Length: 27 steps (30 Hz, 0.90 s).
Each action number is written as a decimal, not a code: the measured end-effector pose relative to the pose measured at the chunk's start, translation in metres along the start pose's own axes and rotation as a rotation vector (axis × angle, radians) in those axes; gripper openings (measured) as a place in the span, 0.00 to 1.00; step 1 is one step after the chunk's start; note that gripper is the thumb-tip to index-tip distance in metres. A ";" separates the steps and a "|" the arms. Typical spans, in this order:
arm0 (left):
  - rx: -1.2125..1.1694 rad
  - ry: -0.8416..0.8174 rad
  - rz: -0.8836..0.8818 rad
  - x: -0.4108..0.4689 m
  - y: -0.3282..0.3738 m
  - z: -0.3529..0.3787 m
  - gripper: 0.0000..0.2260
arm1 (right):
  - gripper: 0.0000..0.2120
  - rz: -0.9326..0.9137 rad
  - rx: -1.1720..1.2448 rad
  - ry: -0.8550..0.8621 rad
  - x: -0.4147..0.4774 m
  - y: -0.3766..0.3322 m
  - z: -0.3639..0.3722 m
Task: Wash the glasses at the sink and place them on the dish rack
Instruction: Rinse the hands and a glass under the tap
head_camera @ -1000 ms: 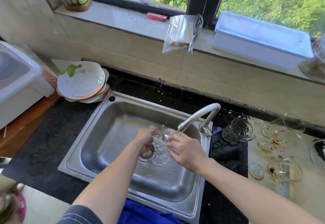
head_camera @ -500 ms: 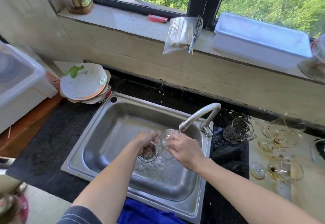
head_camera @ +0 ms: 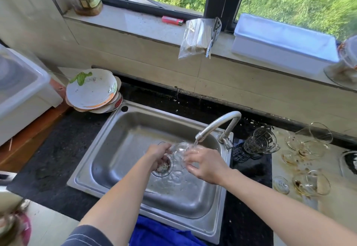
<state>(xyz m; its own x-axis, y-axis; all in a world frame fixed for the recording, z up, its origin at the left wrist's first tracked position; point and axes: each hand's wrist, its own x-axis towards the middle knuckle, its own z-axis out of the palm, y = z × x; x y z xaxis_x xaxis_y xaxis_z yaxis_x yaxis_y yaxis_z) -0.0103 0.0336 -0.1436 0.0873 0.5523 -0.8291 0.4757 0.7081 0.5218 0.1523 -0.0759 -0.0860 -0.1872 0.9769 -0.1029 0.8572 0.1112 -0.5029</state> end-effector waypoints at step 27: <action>0.192 0.123 0.242 -0.036 0.007 0.015 0.12 | 0.24 0.661 0.296 0.206 0.031 0.005 0.021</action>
<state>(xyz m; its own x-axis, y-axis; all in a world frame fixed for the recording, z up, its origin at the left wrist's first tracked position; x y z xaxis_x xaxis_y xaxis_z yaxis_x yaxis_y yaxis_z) 0.0028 0.0121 -0.1133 0.1172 0.7519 -0.6488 0.6116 0.4601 0.6437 0.1405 -0.0484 -0.1092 0.4400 0.8409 -0.3153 0.5897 -0.5353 -0.6047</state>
